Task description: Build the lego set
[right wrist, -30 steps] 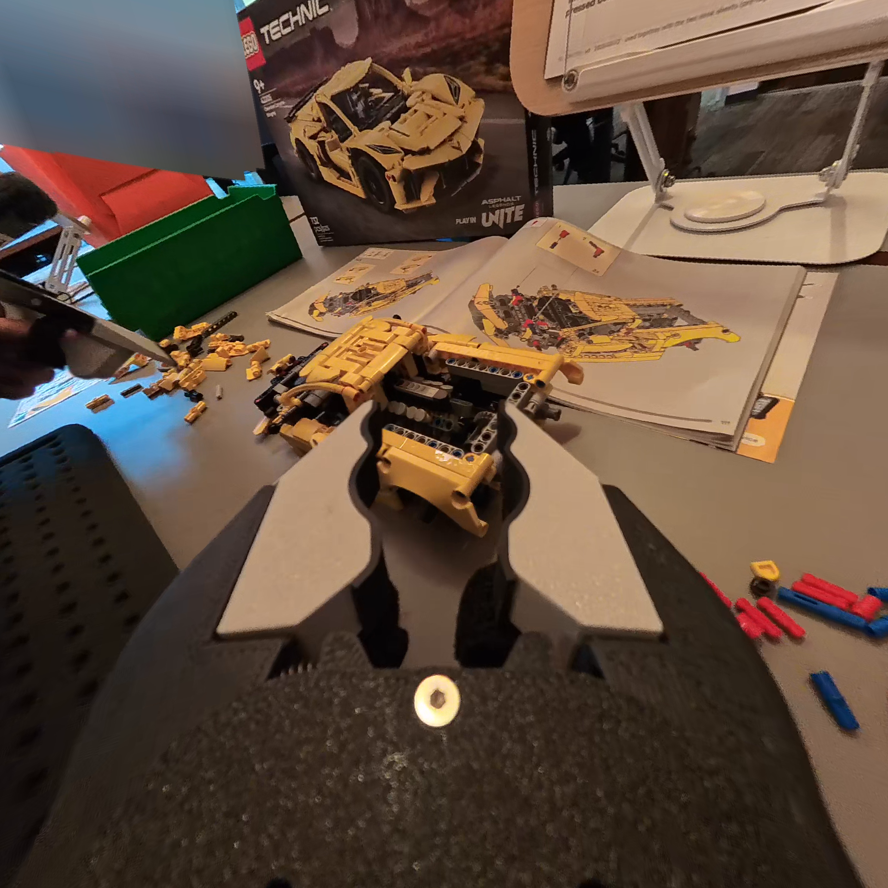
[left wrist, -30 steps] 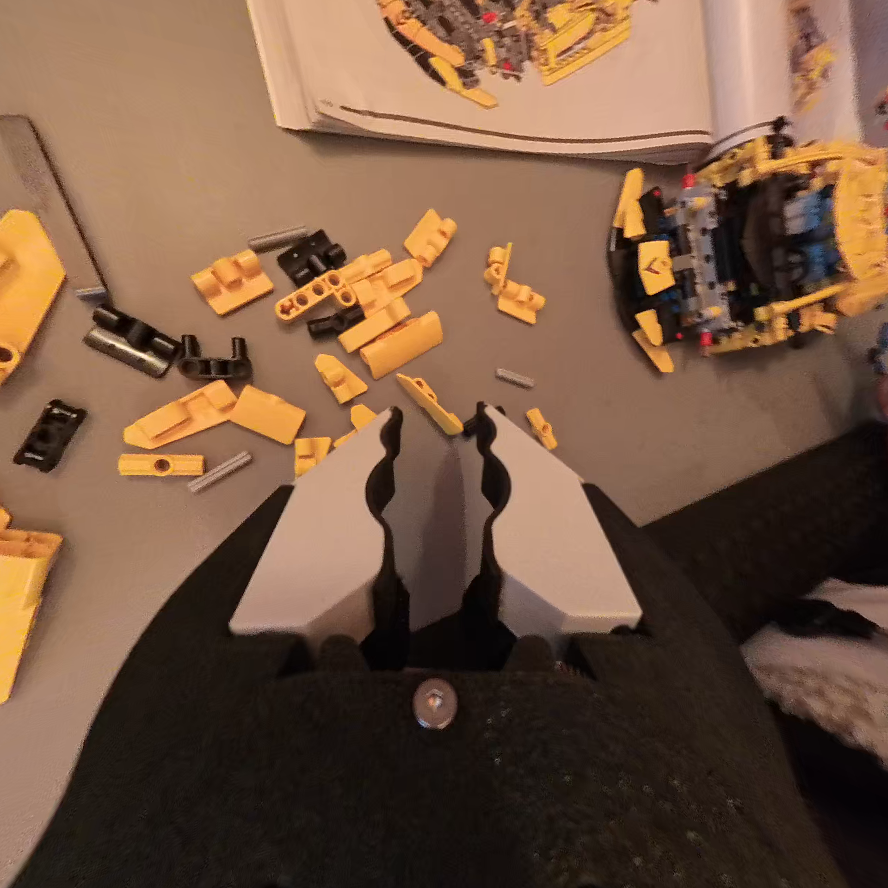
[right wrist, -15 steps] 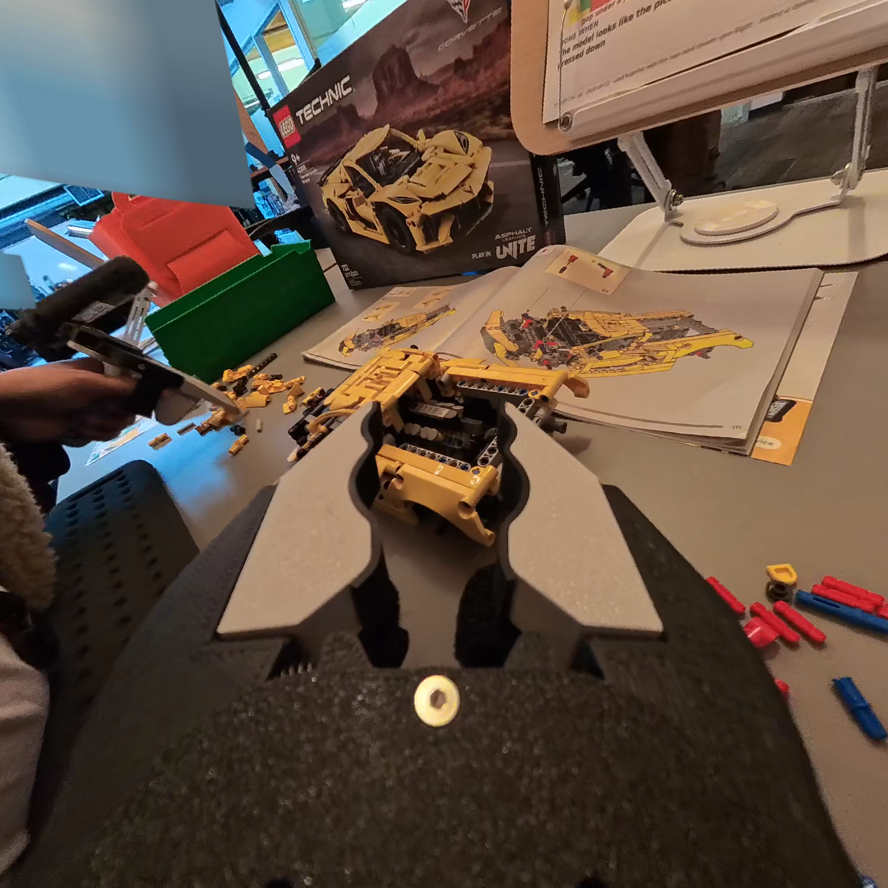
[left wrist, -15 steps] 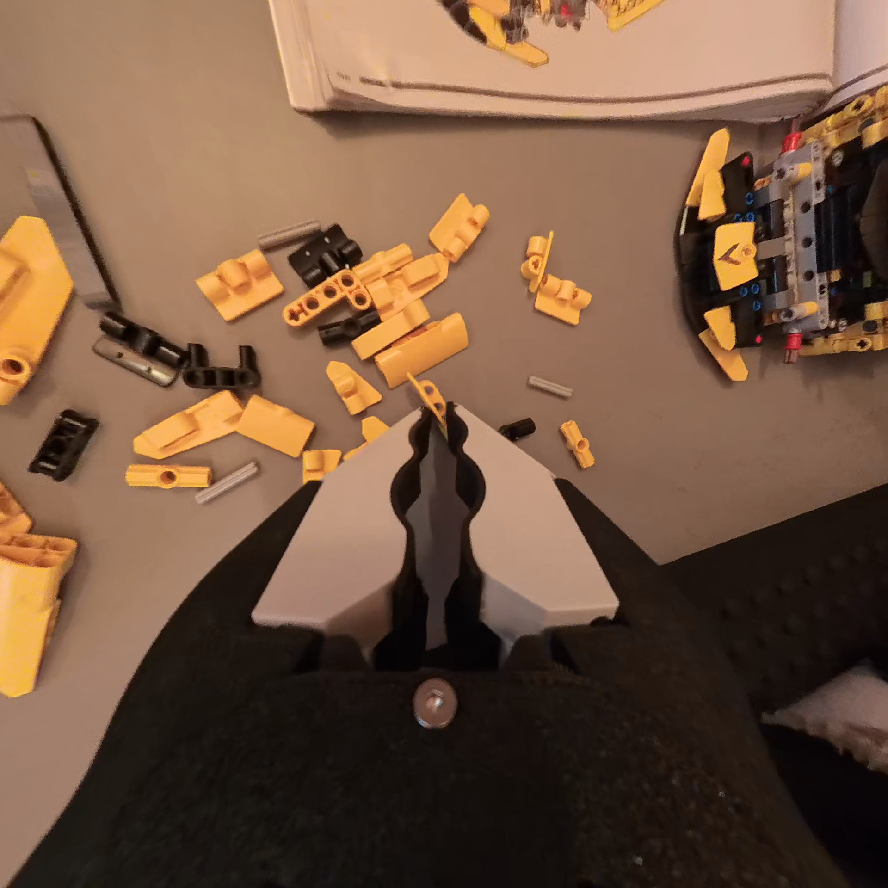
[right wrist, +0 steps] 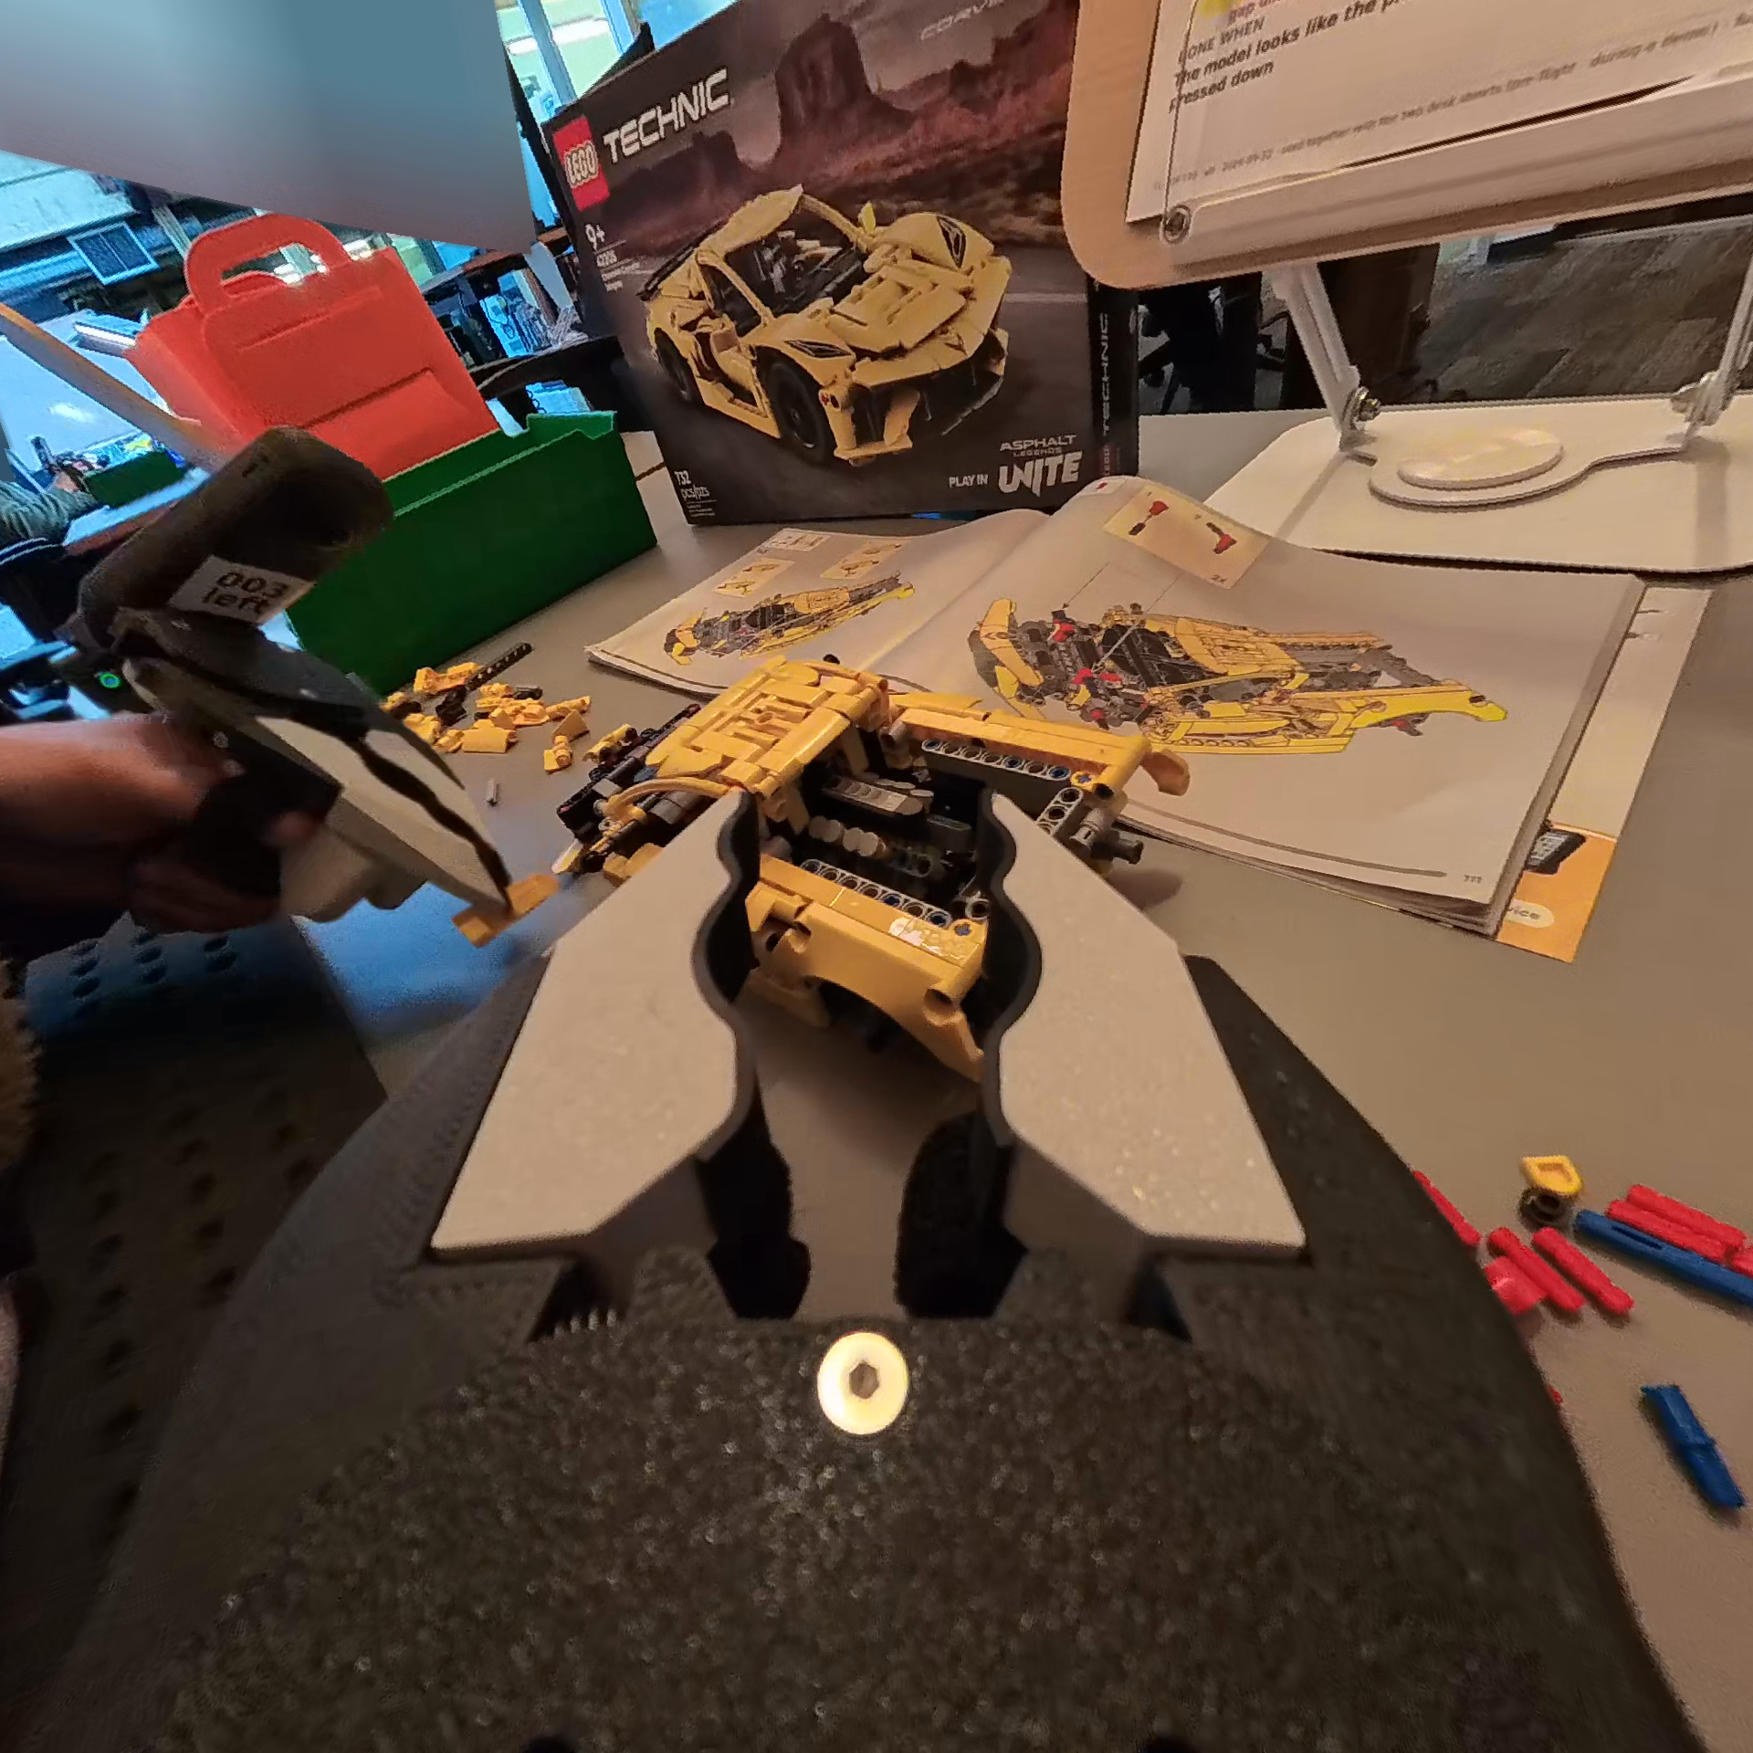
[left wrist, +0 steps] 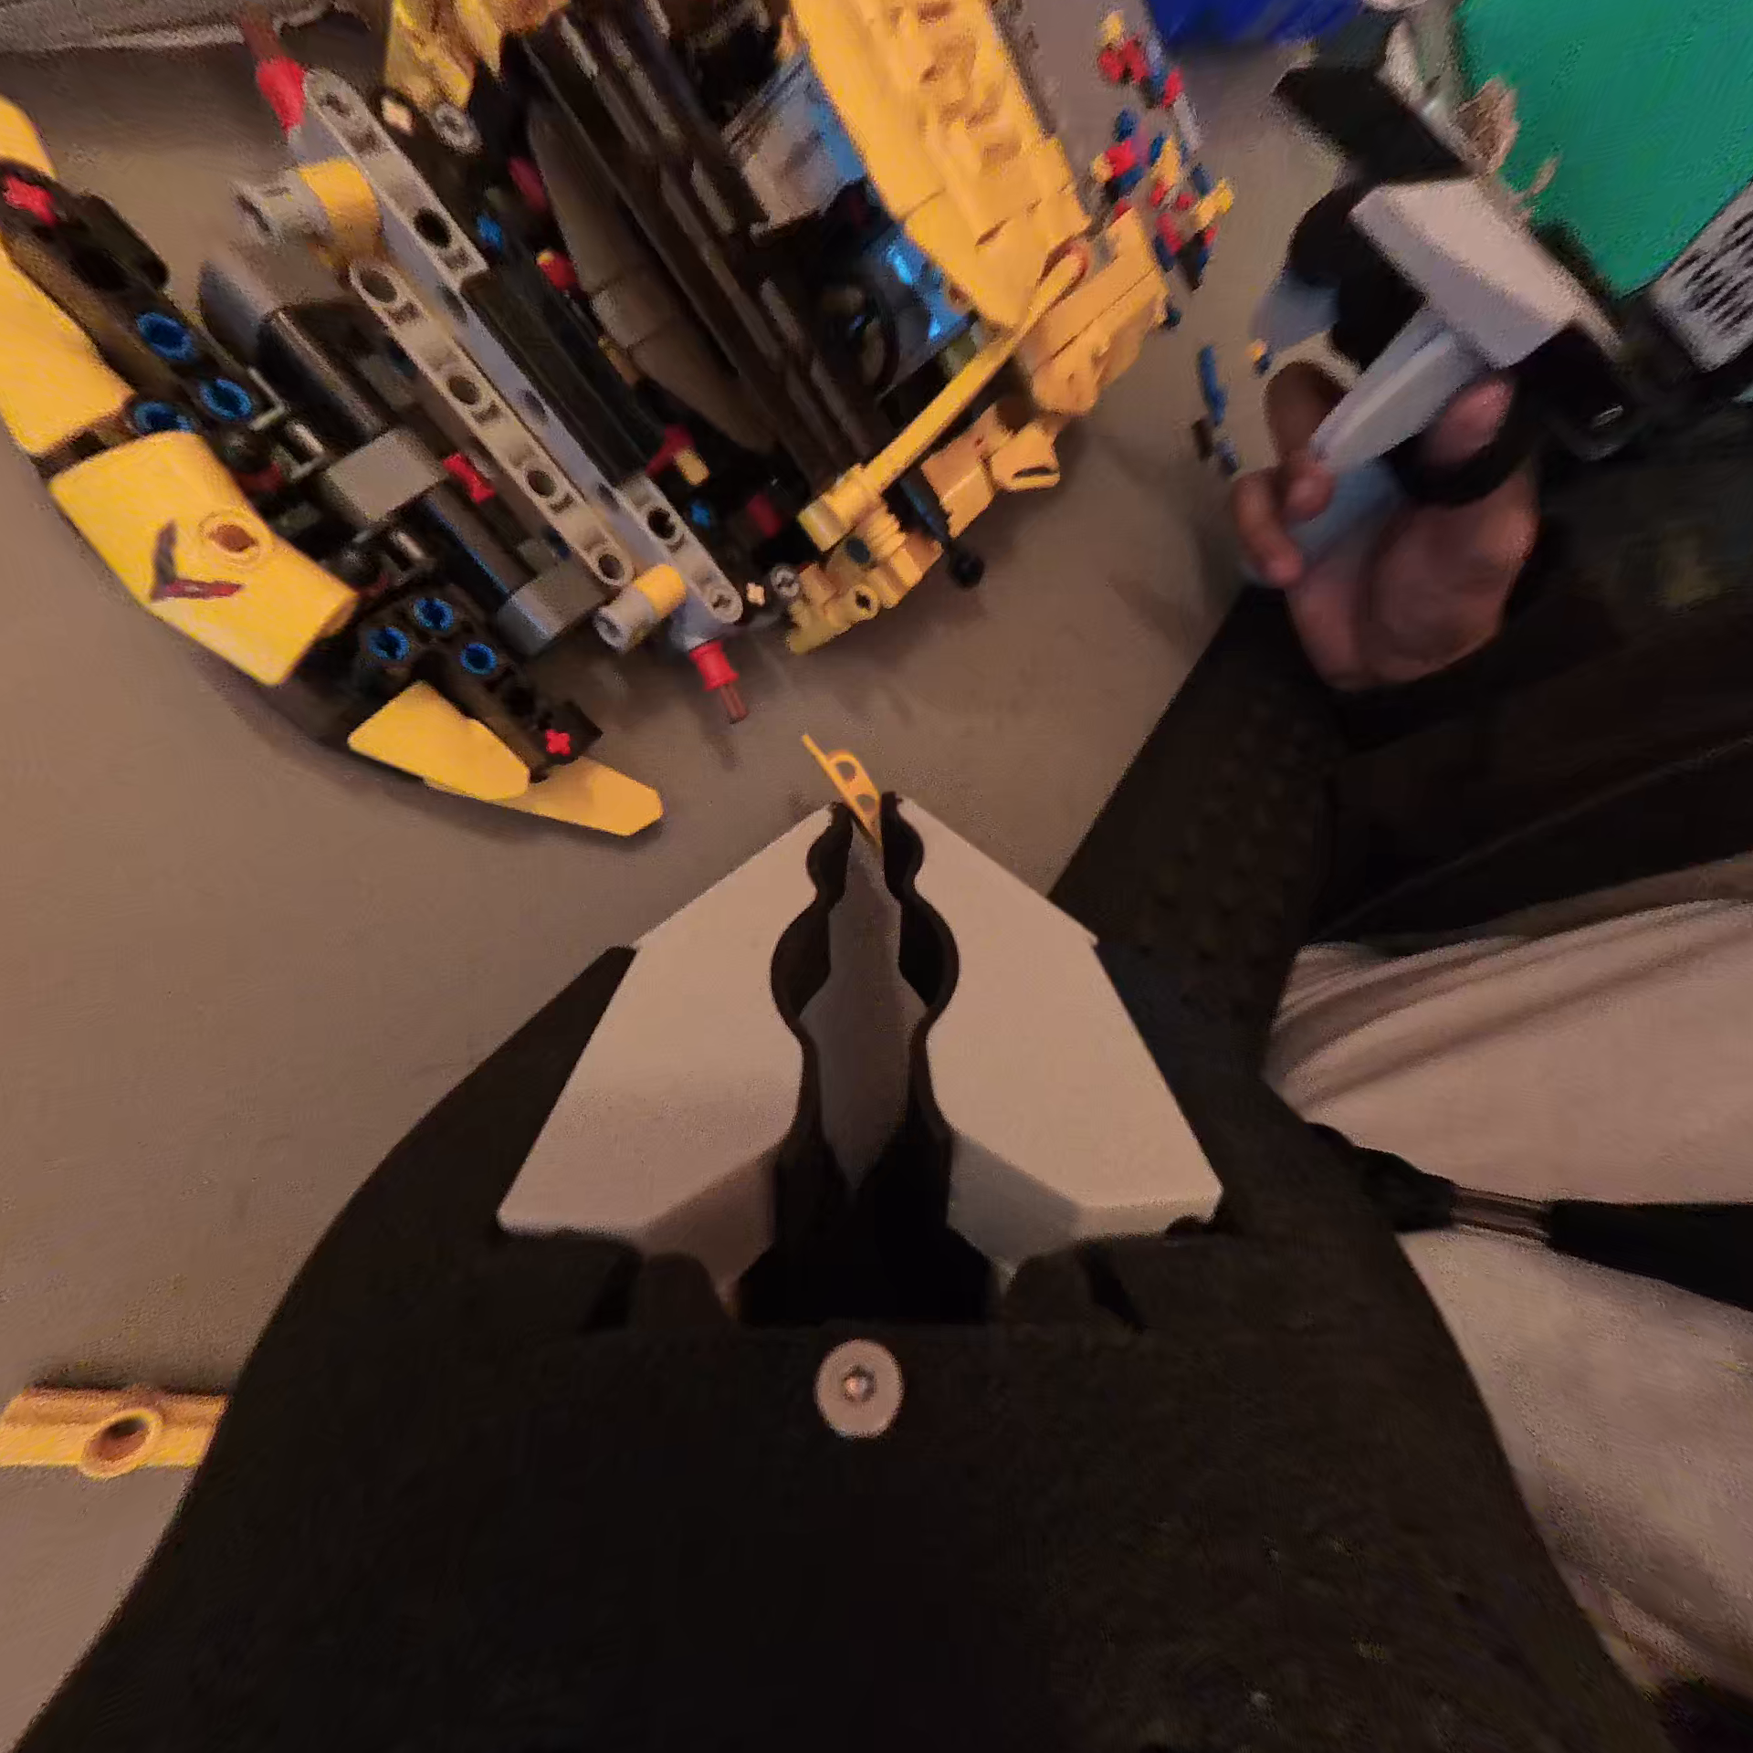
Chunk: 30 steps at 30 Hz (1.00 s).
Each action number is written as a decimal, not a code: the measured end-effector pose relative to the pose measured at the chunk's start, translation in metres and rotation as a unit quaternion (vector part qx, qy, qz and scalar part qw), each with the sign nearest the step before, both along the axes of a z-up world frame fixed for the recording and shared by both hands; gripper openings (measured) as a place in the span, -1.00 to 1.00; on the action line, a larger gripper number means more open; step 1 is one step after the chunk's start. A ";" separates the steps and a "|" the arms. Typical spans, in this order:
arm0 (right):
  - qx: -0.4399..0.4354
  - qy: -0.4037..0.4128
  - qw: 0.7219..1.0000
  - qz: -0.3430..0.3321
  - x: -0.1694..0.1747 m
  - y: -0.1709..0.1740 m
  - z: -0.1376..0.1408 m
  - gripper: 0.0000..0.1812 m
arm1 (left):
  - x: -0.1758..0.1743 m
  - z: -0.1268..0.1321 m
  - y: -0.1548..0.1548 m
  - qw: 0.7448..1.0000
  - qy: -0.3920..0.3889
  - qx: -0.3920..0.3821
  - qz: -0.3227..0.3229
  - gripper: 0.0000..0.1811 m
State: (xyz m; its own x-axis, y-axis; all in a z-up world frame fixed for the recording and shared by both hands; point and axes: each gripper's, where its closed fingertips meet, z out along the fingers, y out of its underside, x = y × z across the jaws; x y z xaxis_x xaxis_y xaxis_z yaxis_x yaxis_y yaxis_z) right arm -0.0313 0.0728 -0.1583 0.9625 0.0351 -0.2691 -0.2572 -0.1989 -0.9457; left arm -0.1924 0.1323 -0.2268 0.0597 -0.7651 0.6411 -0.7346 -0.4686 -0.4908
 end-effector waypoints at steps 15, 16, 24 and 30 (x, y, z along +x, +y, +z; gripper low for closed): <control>-0.001 -0.011 1.000 0.014 -0.007 0.002 0.000 -0.51 | -0.016 -0.021 0.011 0.994 0.032 0.100 -0.002 -0.93; -0.001 -0.012 1.000 0.015 -0.008 0.002 0.000 -0.51 | -0.017 -0.020 0.014 0.994 0.033 0.105 0.002 -0.90; 0.005 0.000 1.000 0.012 -0.005 0.001 0.001 -0.51 | -0.066 0.003 0.086 0.978 0.029 0.196 0.061 -0.71; 0.004 0.001 1.000 0.011 -0.005 0.001 0.001 -0.51 | -0.141 0.015 0.174 0.951 0.066 0.251 0.166 -0.71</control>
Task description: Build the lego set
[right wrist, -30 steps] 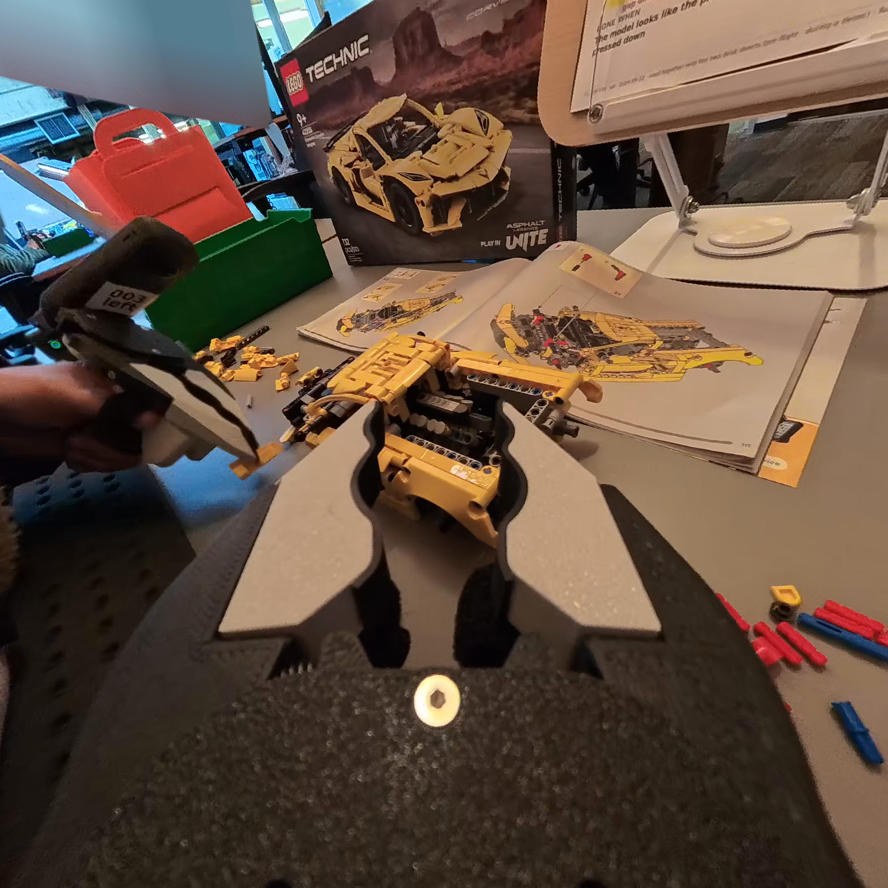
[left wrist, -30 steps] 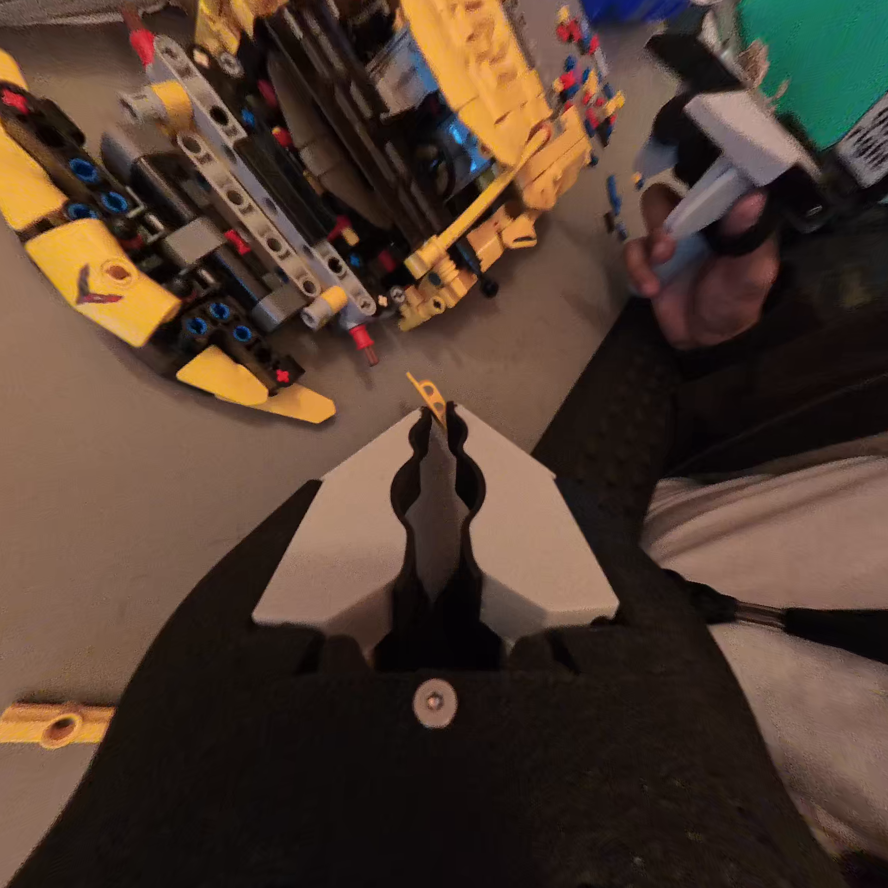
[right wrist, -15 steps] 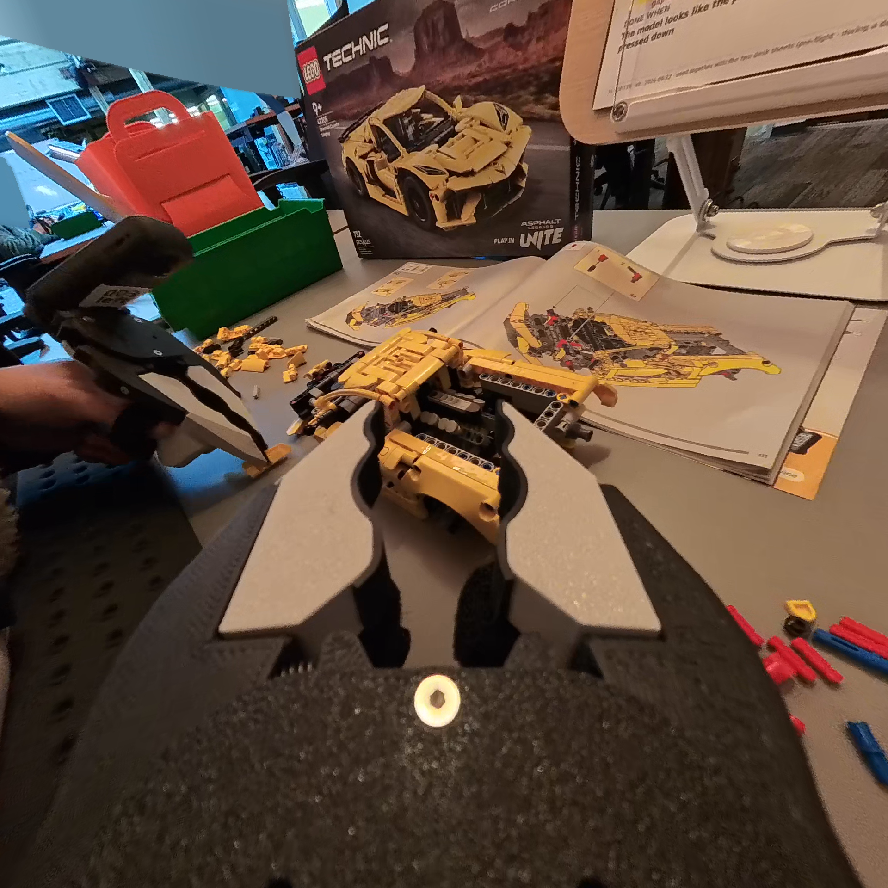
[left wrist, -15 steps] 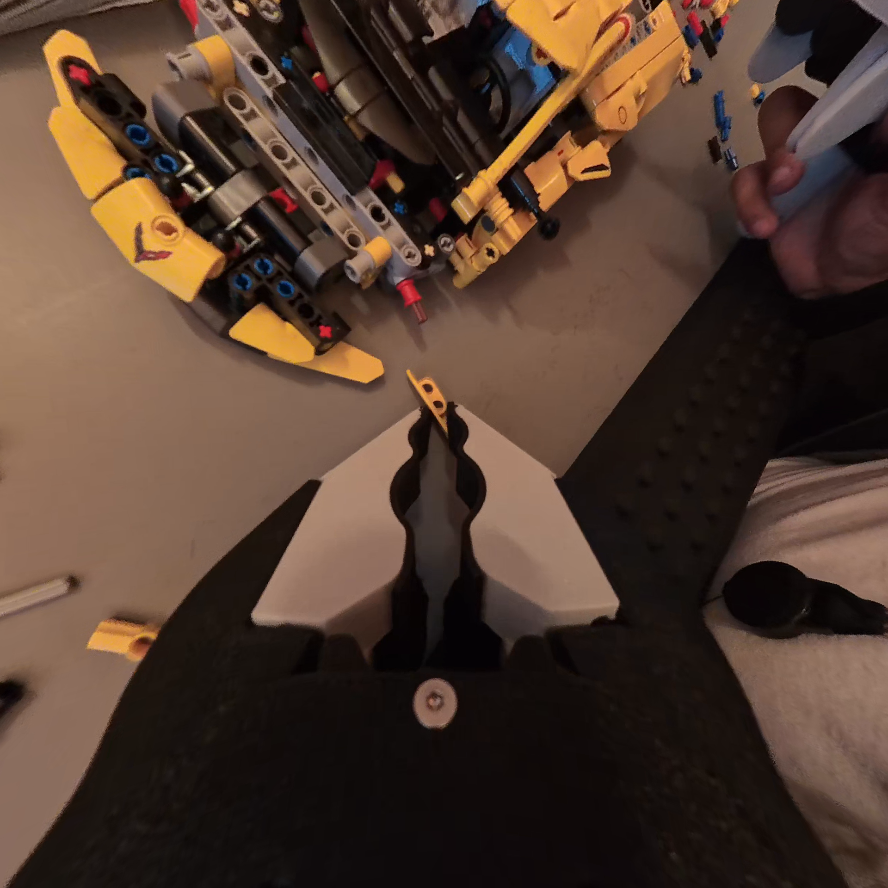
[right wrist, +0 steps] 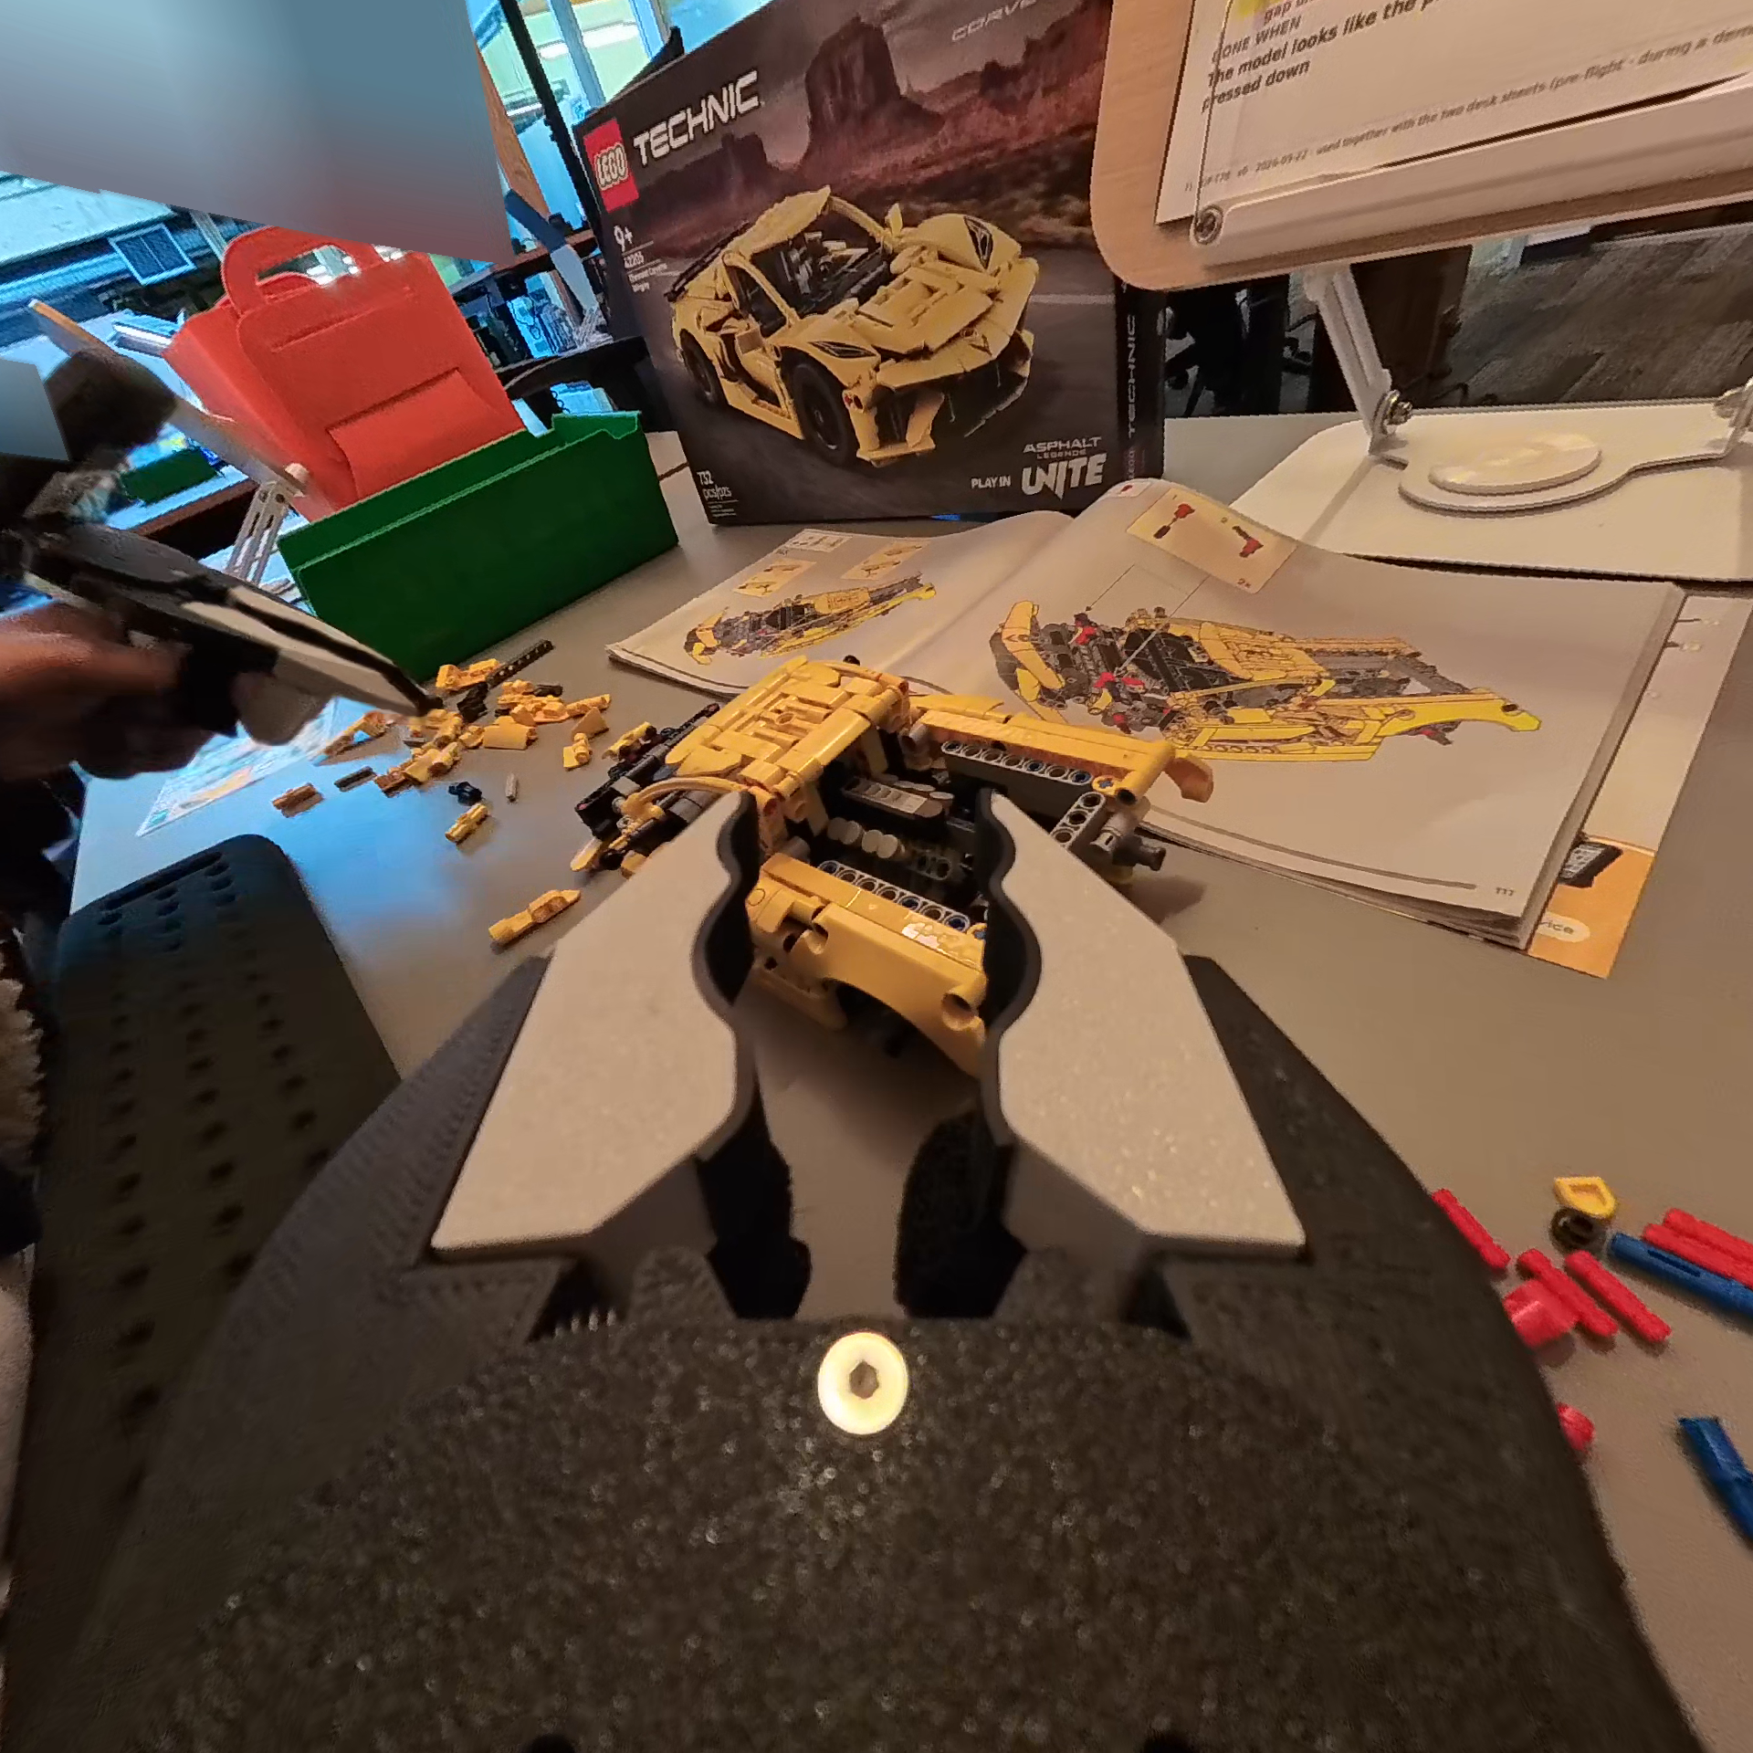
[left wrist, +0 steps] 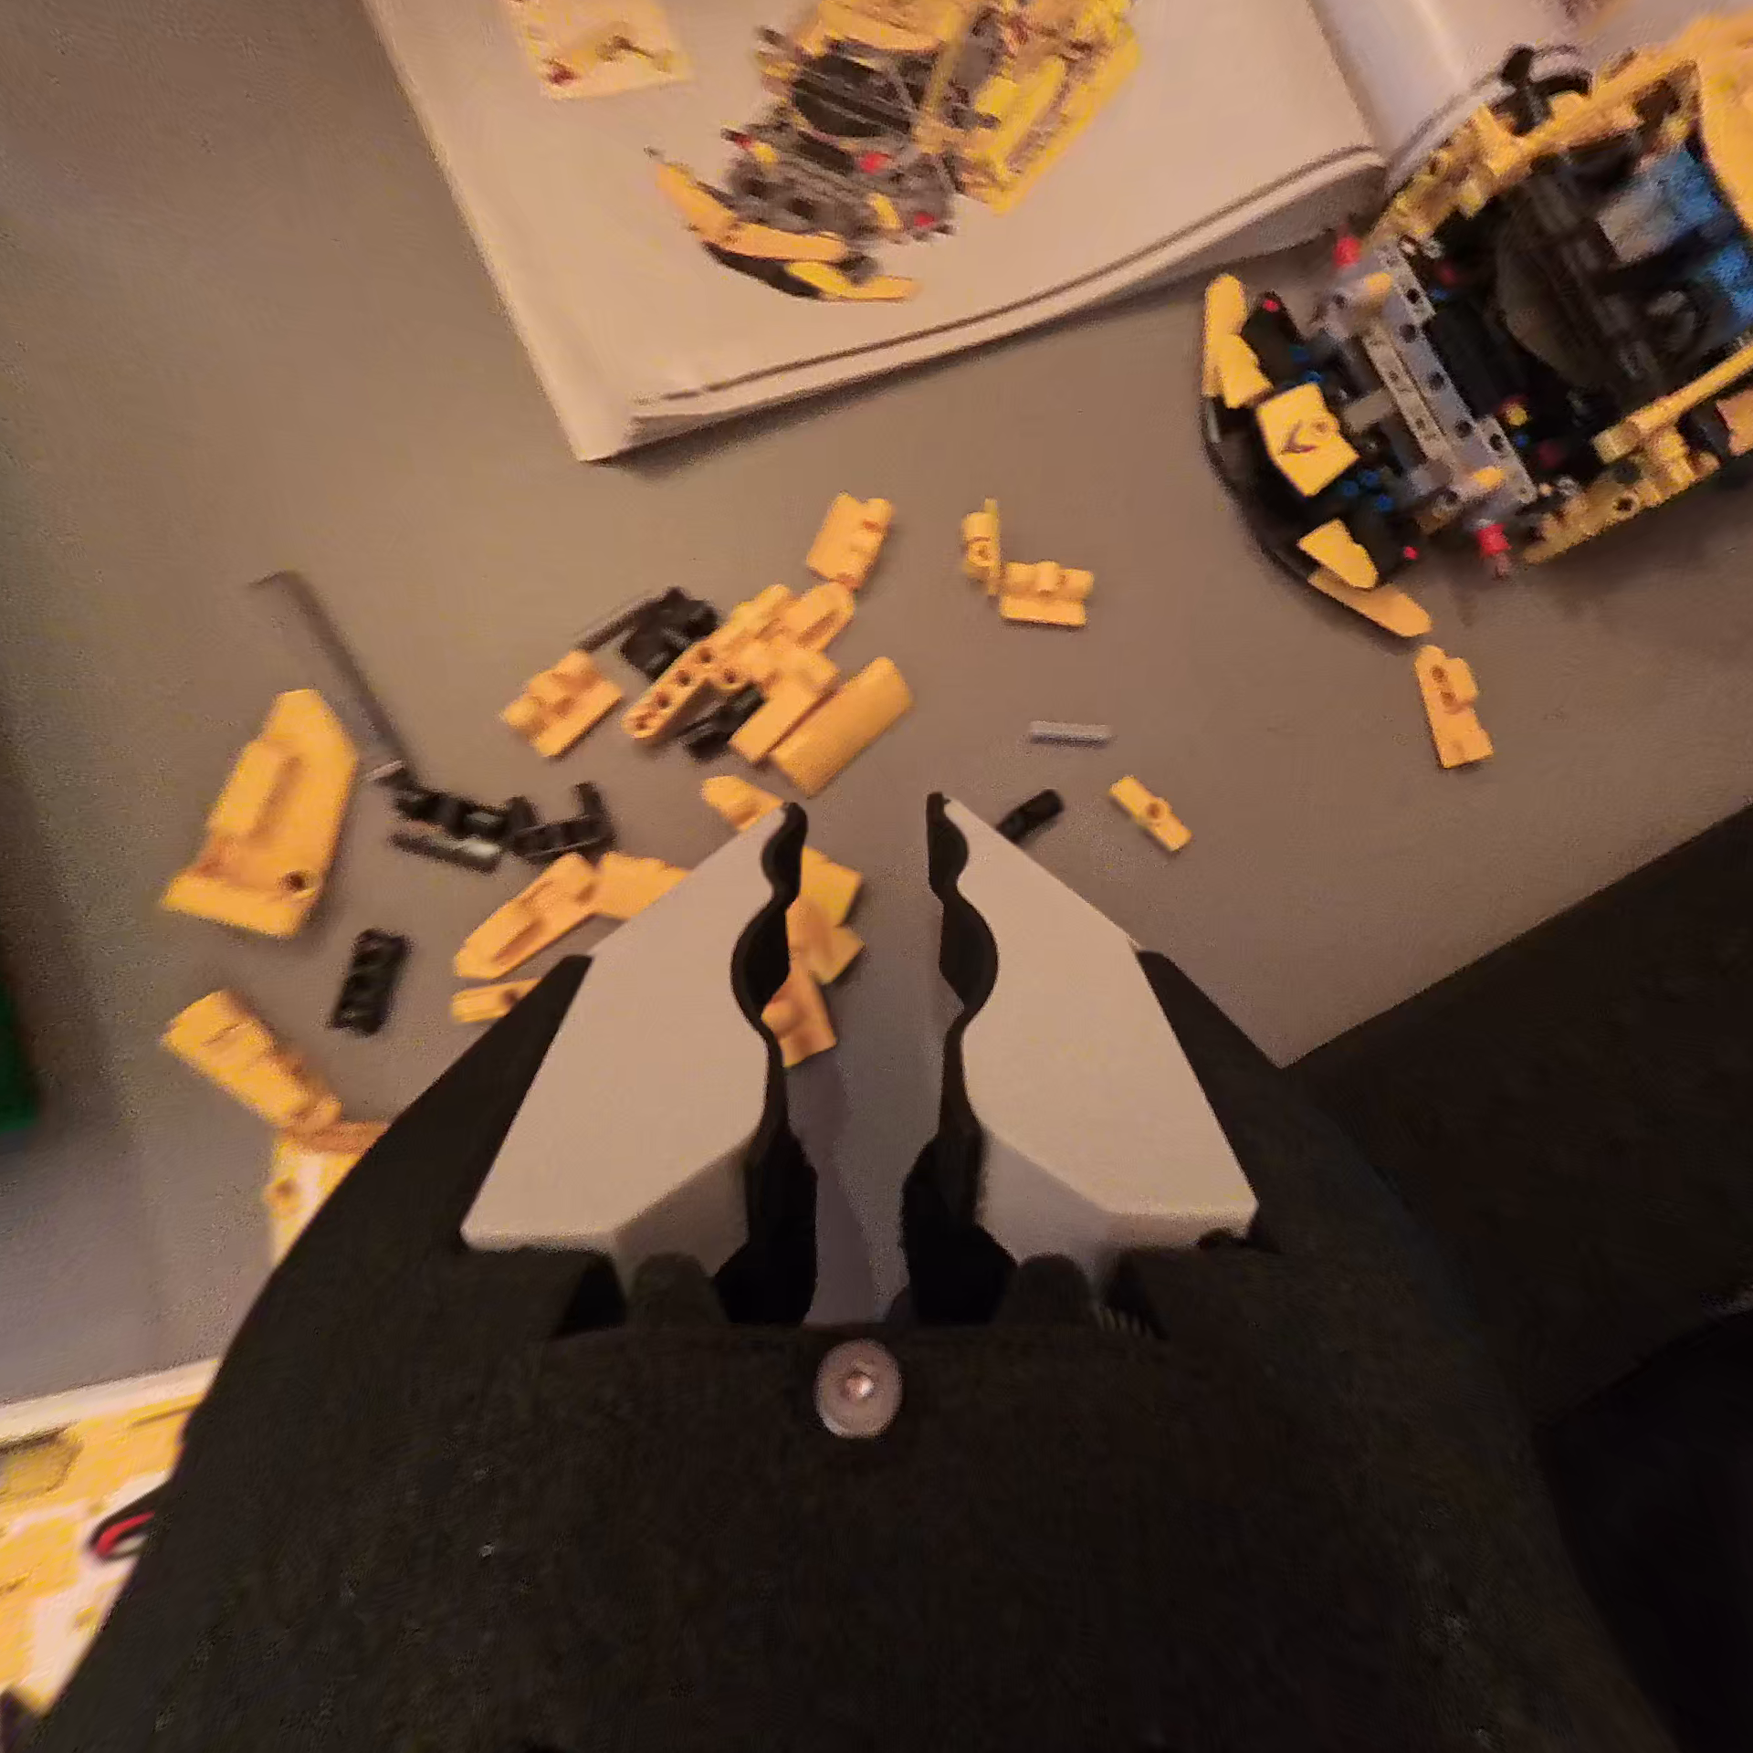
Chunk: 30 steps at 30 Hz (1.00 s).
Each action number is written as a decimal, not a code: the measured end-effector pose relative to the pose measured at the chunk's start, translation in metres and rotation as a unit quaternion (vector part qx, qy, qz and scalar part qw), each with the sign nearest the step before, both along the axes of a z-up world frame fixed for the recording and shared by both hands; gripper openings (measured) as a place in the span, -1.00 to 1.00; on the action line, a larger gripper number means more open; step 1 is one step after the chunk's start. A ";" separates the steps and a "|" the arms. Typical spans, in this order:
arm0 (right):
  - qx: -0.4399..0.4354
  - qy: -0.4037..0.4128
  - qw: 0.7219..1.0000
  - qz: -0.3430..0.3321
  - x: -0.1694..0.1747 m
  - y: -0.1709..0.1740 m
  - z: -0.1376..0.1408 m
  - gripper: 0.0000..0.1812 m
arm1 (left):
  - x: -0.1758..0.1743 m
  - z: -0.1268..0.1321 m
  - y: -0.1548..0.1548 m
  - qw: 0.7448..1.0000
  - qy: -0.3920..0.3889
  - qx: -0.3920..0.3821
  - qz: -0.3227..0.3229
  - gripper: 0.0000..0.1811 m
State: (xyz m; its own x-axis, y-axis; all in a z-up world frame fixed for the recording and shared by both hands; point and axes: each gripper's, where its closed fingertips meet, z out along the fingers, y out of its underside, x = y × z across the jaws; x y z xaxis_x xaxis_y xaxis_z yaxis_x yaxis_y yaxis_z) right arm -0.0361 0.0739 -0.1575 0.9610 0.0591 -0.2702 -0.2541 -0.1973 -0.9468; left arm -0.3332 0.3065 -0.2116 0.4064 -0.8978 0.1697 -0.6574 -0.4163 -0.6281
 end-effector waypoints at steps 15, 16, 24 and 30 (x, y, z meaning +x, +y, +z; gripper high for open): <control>-0.003 -0.001 1.000 -0.005 0.002 -0.001 -0.001 -0.51 | -0.001 -0.034 0.018 0.976 0.112 0.107 -0.154 -0.64; -0.002 0.000 1.000 -0.008 0.003 -0.001 -0.001 -0.51 | -0.005 -0.034 0.016 0.977 0.112 0.093 -0.155 -0.64; -0.007 0.015 1.000 -0.001 0.003 0.001 -0.004 -0.51 | -0.050 -0.034 0.004 0.981 0.128 0.049 -0.139 -0.64; -0.013 0.012 1.000 0.004 0.001 0.002 -0.007 -0.51 | -0.046 -0.038 0.001 0.979 0.125 0.056 -0.149 -0.63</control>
